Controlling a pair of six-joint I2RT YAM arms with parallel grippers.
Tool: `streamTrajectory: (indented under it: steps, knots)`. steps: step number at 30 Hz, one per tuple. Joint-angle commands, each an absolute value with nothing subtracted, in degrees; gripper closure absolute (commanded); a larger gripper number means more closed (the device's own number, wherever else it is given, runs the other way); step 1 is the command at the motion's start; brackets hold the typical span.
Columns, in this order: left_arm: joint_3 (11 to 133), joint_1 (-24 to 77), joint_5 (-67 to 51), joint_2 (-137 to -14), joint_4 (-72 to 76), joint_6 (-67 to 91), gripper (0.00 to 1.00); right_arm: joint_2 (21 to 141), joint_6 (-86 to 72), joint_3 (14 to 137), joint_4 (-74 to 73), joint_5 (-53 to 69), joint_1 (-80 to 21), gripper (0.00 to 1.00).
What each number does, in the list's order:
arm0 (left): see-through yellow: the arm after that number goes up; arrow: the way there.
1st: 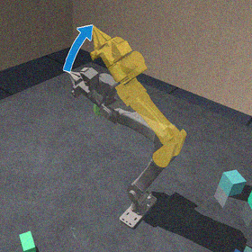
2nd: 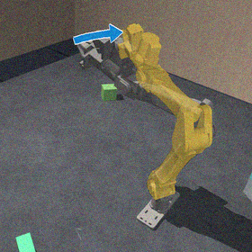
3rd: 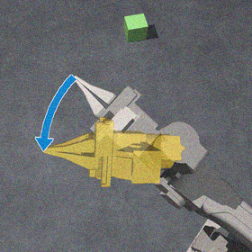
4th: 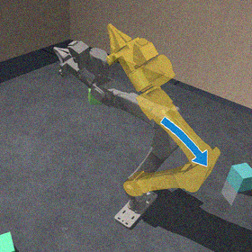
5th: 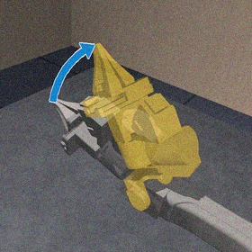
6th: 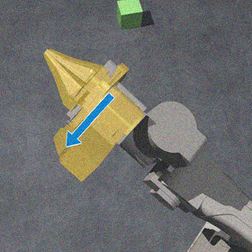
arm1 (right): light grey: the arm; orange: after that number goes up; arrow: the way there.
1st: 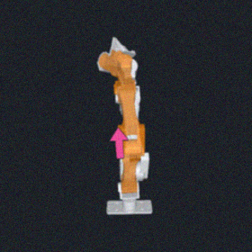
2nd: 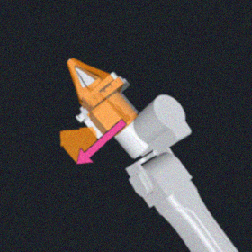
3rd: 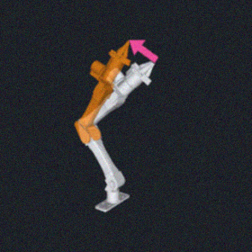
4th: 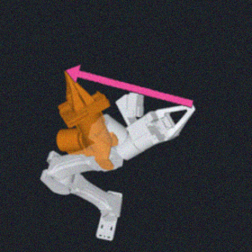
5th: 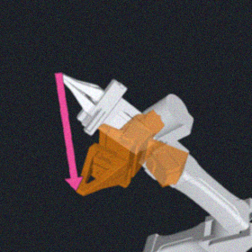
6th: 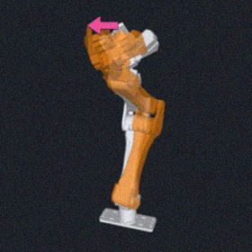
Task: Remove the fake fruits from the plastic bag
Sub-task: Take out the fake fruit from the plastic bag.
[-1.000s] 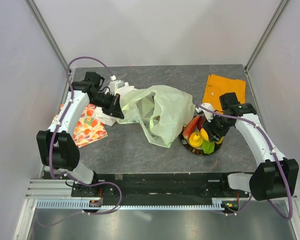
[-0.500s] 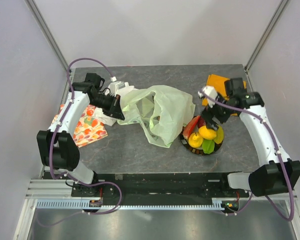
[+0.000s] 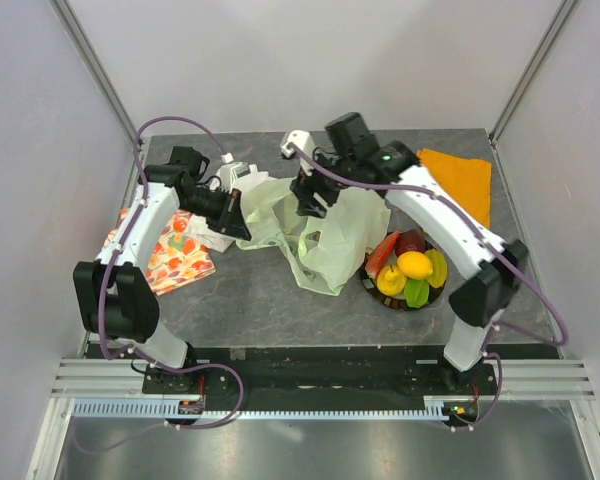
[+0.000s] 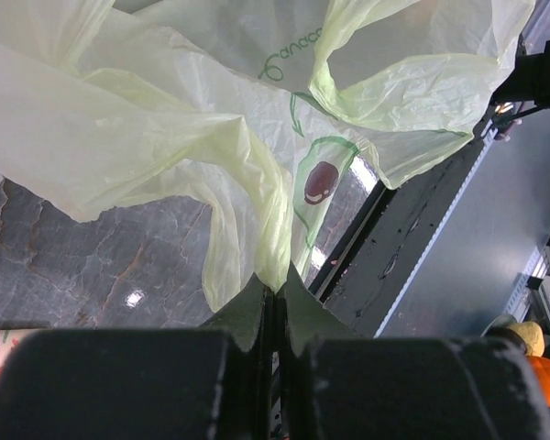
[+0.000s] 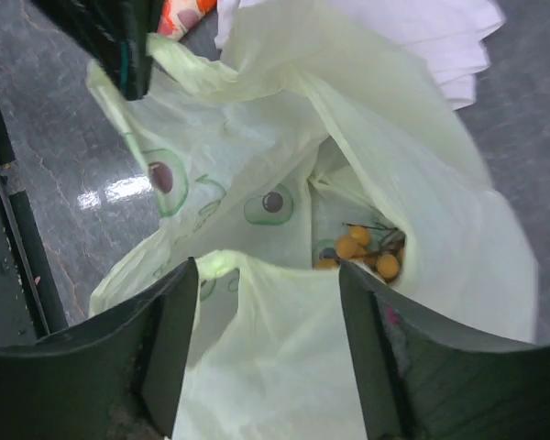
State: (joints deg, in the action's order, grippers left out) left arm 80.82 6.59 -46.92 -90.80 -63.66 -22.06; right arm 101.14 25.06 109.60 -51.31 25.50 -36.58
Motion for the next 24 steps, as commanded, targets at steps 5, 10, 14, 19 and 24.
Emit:
streamTrajectory:
  steps: [5, 10, 14, 19, 24]
  knots:
    - [79.5, 6.8, -45.4, -85.6, -61.2, -18.7, 0.98, 115.7, 13.6, 112.9, -43.4, 28.0, -38.8, 0.37]
    - [79.0, 6.8, -45.6, -84.9, -61.0, -18.6, 0.98, 120.4, 11.3, 113.6, -43.8, 11.9, -38.9, 0.36]
    - [78.3, 6.8, -45.9, -84.2, -61.0, -18.9, 0.98, 120.6, 13.5, 112.2, -44.3, 2.3, -38.9, 0.29]
    - [77.1, 6.8, -46.1, -83.7, -60.8, -19.1, 0.98, 121.6, 16.2, 110.6, -44.4, -1.8, -39.5, 0.21]
    - [76.8, 6.8, -46.1, -83.4, -60.8, -19.2, 0.99, 124.2, 20.6, 110.0, -46.0, -7.6, -40.8, 0.21]
